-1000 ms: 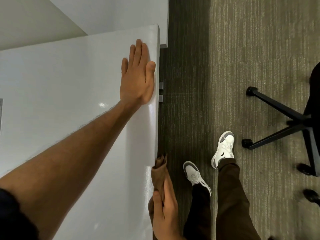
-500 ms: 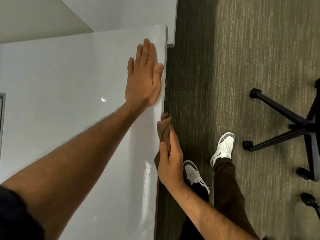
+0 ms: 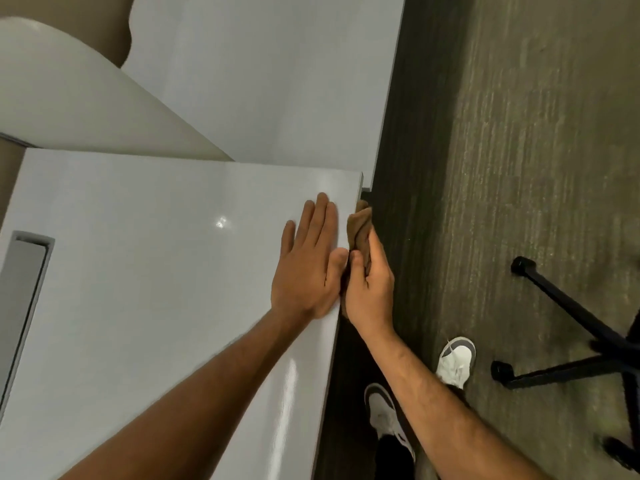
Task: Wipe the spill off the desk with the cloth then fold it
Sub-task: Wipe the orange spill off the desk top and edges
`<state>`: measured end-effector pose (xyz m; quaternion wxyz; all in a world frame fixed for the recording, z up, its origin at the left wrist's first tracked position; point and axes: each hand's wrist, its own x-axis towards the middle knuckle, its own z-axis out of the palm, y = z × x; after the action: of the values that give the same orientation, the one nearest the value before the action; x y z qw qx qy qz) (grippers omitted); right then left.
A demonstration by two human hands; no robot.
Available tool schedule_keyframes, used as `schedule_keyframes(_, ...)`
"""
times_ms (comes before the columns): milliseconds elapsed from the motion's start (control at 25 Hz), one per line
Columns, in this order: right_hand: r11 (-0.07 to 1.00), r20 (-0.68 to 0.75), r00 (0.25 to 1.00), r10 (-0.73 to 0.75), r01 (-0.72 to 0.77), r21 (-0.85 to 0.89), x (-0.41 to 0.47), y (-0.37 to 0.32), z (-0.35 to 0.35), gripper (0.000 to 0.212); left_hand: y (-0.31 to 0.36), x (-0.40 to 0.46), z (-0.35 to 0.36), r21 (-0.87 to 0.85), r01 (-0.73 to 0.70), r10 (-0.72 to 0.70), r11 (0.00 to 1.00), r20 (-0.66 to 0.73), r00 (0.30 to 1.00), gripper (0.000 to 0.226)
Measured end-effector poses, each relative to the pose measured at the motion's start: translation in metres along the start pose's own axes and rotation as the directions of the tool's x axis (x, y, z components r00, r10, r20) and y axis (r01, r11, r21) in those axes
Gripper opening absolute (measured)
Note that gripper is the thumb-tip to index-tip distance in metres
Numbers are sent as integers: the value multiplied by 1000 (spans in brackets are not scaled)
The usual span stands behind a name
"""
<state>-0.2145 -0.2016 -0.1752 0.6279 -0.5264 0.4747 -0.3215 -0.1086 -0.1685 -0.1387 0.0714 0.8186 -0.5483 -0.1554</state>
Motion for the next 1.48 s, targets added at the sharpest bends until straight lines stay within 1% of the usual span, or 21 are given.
schedule_keyframes(160,999,57,998,36,-37,4,42,-21,-9,52,-1,-1,1,-7,11,-11,1000,7,1000,73)
schedule_keyframes(320,998,135,991,20,-12,-58,72,-49,-32,48,0,2,-3,-6,23,-23,1000,28,999,72)
schedule_keyframes(360,997,139,990,16,-5,-77,78,-56,-38,48,1,1,-4,-11,39,-39,999,32,999,73)
schedule_keyframes(400,995,141,990,8,6,-99,84,-63,-43,46,2,1,-5,-26,84,-83,996,26,996,75)
schedule_keyframes(440,992,145,989,3,16,-124,90,-70,-47,44,3,2,-6,-54,158,-158,986,15,987,78)
schedule_keyframes(520,984,188,982,27,8,-181,103,-86,-52,40,6,5,-10,-146,344,-348,927,0,938,83)
schedule_keyframes(600,971,248,967,62,-1,-239,120,-104,-59,37,12,8,-13,-239,454,-471,858,-13,882,88)
schedule_keyframes(680,960,339,934,113,-15,-279,140,-121,-66,39,18,12,-16,-393,496,-554,774,-43,831,92)
schedule_keyframes(760,961,405,900,163,-51,-273,164,-131,-72,39,23,22,-23,-581,475,-627,661,-80,775,92)
schedule_keyframes(800,960,434,882,182,-65,-272,176,-134,-74,38,23,28,-27,-639,459,-656,617,-95,749,90)
schedule_keyframes(840,958,461,865,200,-73,-278,187,-137,-73,35,20,34,-31,-661,453,-680,598,-120,724,86)
schedule_keyframes(960,954,546,800,250,-109,-279,224,-147,-55,19,1,58,-42,-663,500,-755,558,-156,636,75)
schedule_keyframes(1000,952,585,767,263,-110,-284,236,-147,-47,21,-6,66,-43,-657,525,-776,541,-149,613,73)
schedule_keyframes(1080,941,667,683,299,-92,-327,260,-145,-24,34,-14,79,-42,-630,575,-803,522,-137,579,75)
schedule_keyframes(1160,925,746,582,324,-28,-379,281,-138,0,41,-14,90,-37,-555,647,-823,523,-130,553,76)
schedule_keyframes(1200,915,777,530,339,3,-402,289,-135,13,40,-14,92,-33,-501,688,-833,524,-135,536,76)
schedule_keyframes(1280,904,824,440,358,60,-424,302,-130,38,35,-13,94,-26,-403,744,-840,534,-154,520,75)
schedule_keyframes(1320,905,841,408,355,77,-419,308,-128,51,36,-14,95,-24,-370,755,-838,541,-162,521,74)
schedule_keyframes(1400,907,869,352,347,111,-407,313,-122,74,42,-16,96,-21,-333,766,-834,550,-171,525,74)
schedule_keyframes(1480,910,893,305,331,147,-387,315,-111,96,43,-16,97,-20,-316,772,-834,552,-179,523,74)
